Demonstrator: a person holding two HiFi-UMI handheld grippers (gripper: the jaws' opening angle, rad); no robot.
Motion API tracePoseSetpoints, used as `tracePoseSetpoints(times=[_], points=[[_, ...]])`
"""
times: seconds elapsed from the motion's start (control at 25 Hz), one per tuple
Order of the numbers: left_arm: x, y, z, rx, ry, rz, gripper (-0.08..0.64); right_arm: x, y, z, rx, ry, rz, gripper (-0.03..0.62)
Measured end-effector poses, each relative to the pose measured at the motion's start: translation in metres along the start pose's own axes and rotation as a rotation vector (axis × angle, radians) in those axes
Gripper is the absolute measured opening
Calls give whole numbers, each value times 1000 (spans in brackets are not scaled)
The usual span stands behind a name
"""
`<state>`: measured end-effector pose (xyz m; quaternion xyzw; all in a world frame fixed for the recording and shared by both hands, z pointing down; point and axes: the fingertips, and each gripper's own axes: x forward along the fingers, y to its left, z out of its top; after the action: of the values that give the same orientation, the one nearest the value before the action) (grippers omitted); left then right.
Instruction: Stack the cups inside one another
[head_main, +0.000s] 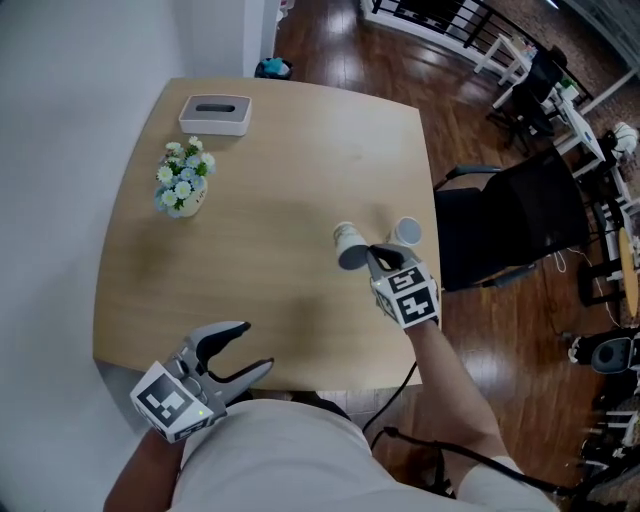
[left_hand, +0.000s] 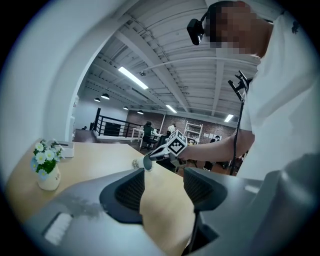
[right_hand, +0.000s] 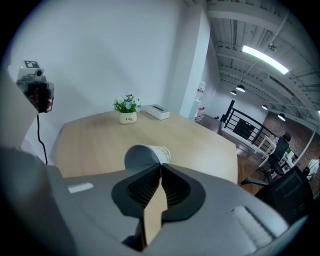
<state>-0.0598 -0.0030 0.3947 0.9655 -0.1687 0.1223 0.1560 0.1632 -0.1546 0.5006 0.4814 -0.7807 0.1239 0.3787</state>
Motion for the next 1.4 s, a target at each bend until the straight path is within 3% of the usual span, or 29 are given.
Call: tracePoseSetpoints(times=[0.4,0.68,1.0,1.4], points=[[57,-22,11,-14,-31,-36,253,-42,-95,-31,-35,129,42,17],[82,-30,9,-29,-11,-19,252,-52,-148,-47,-38,199,88,17],[105,-37,20,-24,-32,-13,252,-37,-172,-60,38,273,235,17],[118,-36,22,-39,-24,15,252,-18,-173,-66,19,350,310,15]])
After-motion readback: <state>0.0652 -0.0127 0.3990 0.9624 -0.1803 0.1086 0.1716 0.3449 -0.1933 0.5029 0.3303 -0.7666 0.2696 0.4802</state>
